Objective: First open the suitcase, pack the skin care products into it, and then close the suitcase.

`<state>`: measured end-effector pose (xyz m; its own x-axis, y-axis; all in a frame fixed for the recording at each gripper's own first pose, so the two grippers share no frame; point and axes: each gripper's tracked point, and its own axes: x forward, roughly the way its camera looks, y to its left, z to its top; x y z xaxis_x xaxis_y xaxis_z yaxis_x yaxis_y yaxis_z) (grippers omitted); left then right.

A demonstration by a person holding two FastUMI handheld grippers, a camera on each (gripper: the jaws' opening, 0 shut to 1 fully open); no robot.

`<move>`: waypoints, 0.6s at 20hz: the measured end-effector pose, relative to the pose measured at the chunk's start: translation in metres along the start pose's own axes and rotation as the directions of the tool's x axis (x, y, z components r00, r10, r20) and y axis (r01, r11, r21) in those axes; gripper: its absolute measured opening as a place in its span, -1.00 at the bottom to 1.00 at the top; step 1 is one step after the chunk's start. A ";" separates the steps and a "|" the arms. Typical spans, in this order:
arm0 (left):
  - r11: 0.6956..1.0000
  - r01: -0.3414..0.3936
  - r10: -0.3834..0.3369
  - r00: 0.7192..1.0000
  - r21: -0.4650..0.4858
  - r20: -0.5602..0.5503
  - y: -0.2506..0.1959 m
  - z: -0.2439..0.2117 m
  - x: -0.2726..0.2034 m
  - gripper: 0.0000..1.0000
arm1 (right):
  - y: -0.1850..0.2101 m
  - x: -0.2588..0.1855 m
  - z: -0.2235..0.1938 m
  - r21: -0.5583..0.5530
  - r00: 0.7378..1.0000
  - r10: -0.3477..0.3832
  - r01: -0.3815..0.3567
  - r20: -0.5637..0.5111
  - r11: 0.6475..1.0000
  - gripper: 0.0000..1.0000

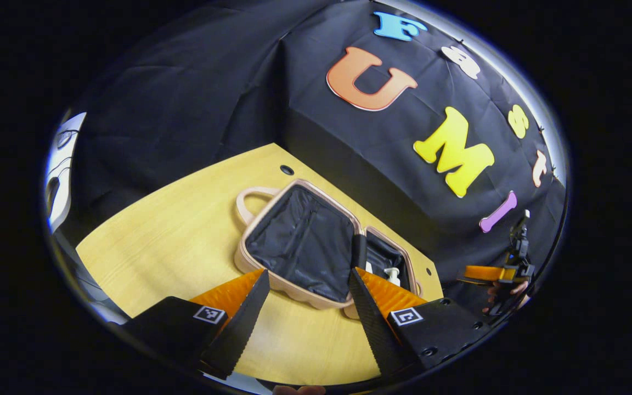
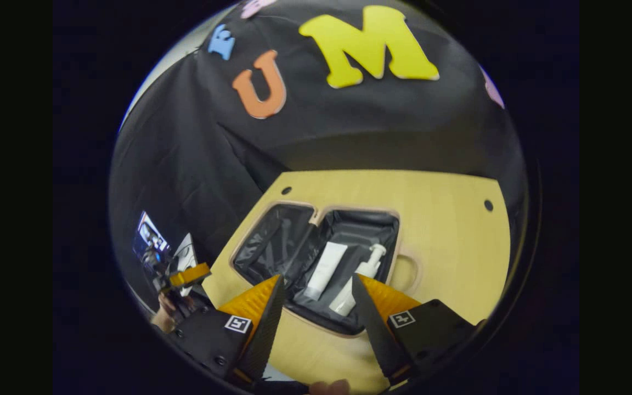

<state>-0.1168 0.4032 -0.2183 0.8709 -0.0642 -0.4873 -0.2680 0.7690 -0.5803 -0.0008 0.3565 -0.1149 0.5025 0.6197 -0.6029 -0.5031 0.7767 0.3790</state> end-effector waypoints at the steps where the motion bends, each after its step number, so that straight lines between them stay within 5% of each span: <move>1: 0.999 0.040 -0.040 0.999 -0.009 0.031 -0.001 0.011 0.004 0.87 | 0.006 -0.009 -0.002 -0.029 1.000 0.025 -0.025 0.015 0.999 0.36; 5: 0.994 0.106 -0.102 0.986 -0.024 0.130 0.023 0.046 0.034 0.87 | 0.010 -0.027 0.004 -0.124 0.996 0.037 -0.027 0.078 0.992 0.45; 7: 0.983 0.081 -0.068 0.994 -0.163 0.082 0.059 0.046 0.063 0.87 | 0.010 -0.034 0.010 -0.151 0.995 0.025 -0.010 0.098 0.988 0.36; 12: 0.869 0.137 -0.102 0.990 -0.475 0.098 0.100 0.061 0.101 0.84 | 0.004 -0.044 0.010 -0.207 0.996 -0.015 0.032 0.083 0.978 0.46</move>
<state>-0.0300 0.5122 -0.2858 0.9298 -0.0801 -0.3593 -0.3098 0.3573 -0.8811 -0.0179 0.3330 -0.0799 0.5672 0.6148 -0.5480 -0.6210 0.7563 0.2058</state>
